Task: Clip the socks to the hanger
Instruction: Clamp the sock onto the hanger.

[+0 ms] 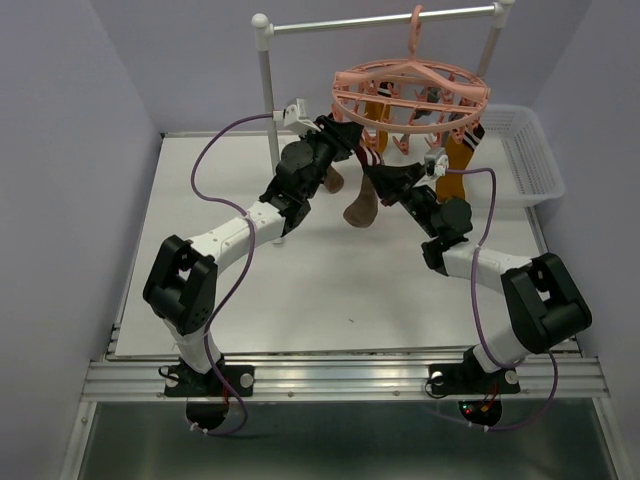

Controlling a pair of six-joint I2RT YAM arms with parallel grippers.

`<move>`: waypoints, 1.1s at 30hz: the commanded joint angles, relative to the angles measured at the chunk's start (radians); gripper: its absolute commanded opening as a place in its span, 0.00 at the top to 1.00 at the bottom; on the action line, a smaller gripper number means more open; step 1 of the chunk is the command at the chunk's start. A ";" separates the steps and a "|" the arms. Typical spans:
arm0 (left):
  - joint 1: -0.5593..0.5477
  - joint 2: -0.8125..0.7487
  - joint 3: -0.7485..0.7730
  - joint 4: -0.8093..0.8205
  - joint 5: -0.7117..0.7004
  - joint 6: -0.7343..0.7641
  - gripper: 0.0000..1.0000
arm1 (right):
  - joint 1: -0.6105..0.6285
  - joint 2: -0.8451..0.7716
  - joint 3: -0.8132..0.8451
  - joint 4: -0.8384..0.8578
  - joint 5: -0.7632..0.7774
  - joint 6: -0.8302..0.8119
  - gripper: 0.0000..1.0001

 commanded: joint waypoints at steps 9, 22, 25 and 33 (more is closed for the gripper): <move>0.000 -0.062 -0.007 0.007 0.023 -0.018 1.00 | 0.006 0.015 0.044 0.233 0.036 -0.057 0.99; 0.000 -0.074 -0.014 0.000 0.029 -0.017 1.00 | 0.006 0.057 0.070 0.196 0.071 -0.099 0.98; 0.000 -0.071 -0.008 -0.003 0.035 -0.009 1.00 | 0.006 0.068 0.076 0.214 0.070 -0.094 0.98; 0.000 -0.051 0.015 -0.021 0.050 0.003 1.00 | 0.006 0.101 0.111 0.225 0.063 -0.074 0.98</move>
